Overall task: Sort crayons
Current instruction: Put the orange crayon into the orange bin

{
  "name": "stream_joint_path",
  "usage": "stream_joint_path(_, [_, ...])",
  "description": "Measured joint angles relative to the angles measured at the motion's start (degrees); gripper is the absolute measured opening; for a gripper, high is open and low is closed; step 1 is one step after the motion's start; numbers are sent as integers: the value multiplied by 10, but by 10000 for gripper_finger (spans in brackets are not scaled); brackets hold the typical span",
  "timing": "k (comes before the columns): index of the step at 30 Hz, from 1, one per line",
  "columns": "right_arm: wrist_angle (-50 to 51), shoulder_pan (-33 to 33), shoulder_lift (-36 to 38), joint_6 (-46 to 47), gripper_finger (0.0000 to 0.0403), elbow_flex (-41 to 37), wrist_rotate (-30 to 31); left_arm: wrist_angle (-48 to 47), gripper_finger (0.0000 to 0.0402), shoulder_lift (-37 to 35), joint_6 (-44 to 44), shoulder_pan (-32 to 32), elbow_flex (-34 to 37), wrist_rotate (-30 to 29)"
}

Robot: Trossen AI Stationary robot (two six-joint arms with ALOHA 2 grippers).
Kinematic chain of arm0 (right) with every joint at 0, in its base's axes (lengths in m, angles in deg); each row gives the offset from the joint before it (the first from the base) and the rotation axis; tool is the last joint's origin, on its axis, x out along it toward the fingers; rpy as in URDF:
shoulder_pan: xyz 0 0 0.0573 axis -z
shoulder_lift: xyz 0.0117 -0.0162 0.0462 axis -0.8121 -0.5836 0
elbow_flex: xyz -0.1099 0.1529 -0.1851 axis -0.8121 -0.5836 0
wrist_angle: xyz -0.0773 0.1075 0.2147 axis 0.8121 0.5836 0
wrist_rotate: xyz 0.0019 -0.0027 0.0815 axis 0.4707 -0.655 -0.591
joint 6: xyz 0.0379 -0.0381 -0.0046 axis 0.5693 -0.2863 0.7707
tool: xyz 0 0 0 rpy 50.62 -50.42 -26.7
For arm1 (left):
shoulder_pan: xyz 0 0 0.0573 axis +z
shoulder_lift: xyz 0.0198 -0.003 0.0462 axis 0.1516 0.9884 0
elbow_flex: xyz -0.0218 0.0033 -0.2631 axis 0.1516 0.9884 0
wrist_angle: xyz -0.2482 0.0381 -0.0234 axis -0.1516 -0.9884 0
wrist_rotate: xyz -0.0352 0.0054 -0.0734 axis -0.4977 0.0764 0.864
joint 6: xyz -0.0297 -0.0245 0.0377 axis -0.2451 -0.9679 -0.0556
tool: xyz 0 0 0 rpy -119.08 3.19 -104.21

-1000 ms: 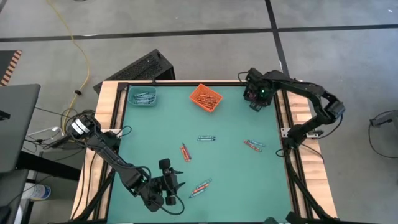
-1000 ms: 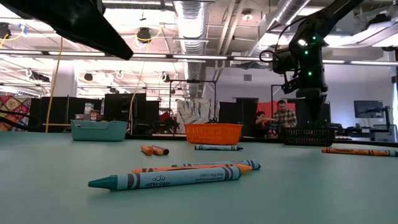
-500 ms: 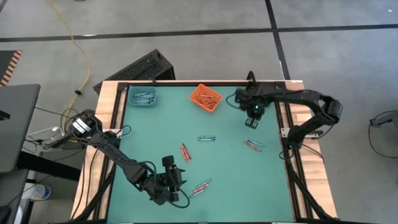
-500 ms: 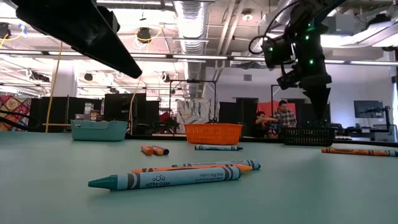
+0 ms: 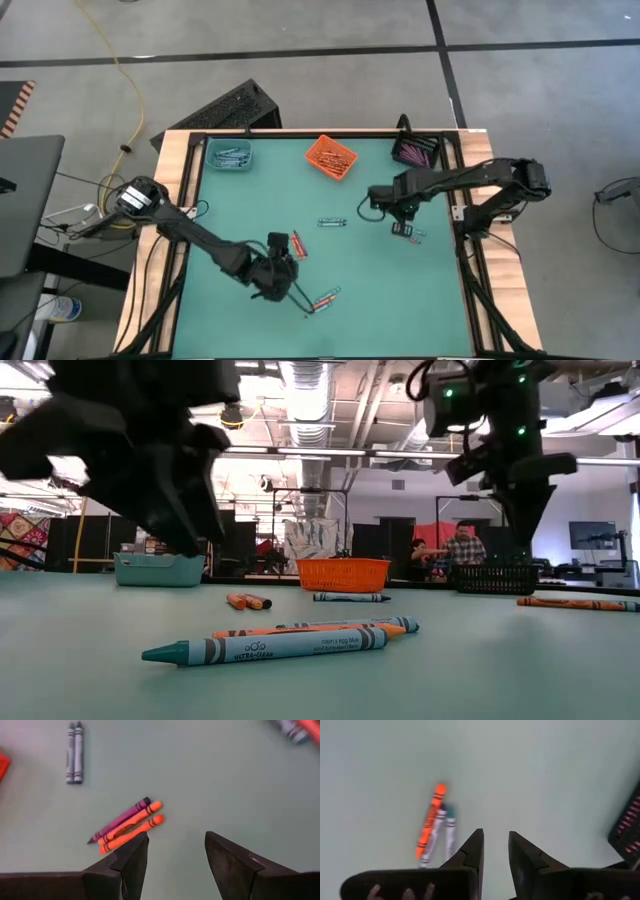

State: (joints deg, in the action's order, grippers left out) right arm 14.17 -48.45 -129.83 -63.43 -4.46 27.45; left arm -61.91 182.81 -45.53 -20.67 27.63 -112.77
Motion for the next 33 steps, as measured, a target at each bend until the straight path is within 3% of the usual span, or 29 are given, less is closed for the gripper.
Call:
stream_joint_path(6, [-1, -57, 0, 35, 82, 0, 0, -1, 187, 0, 114, 67, 0, 55])
stream_joint_path(14, [0, -115, 0, 80, 82, 0, 1, 0, 178, 0, 176, 160, 0, 173])
stream_joint_path(20, [1, -162, 0, 112, 82, 0, 1, -1, 152, 0, 233, 192, 0, 246])
stream_joint_path(33, [1, -213, 0, 159, 82, 0, 7, 2, 139, 0, 290, 198, 0, 269])
